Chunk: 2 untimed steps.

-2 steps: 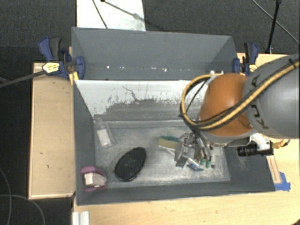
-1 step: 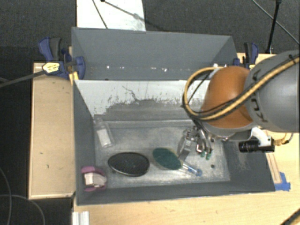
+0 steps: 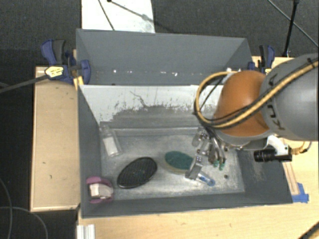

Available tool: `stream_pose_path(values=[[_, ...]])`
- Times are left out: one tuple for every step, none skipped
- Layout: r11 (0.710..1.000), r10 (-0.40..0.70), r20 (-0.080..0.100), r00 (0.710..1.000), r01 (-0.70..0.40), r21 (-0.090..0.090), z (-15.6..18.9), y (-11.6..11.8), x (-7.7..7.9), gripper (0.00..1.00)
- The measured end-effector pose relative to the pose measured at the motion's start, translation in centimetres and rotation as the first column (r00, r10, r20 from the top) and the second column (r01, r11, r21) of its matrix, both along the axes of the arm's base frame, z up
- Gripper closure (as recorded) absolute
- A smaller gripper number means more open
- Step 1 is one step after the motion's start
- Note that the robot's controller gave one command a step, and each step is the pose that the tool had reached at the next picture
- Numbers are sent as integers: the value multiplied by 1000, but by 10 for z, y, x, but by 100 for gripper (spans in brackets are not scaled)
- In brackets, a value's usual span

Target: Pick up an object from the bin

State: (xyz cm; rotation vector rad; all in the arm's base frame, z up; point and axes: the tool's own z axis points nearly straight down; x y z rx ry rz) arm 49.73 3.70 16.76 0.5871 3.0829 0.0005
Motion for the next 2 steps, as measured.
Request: stream_pose_path(values=[[1000,-9,-7,1000,9,0,-102,-6,12,0],[1000,-5,-2,1000,5,0,-97,-5,14,100]])
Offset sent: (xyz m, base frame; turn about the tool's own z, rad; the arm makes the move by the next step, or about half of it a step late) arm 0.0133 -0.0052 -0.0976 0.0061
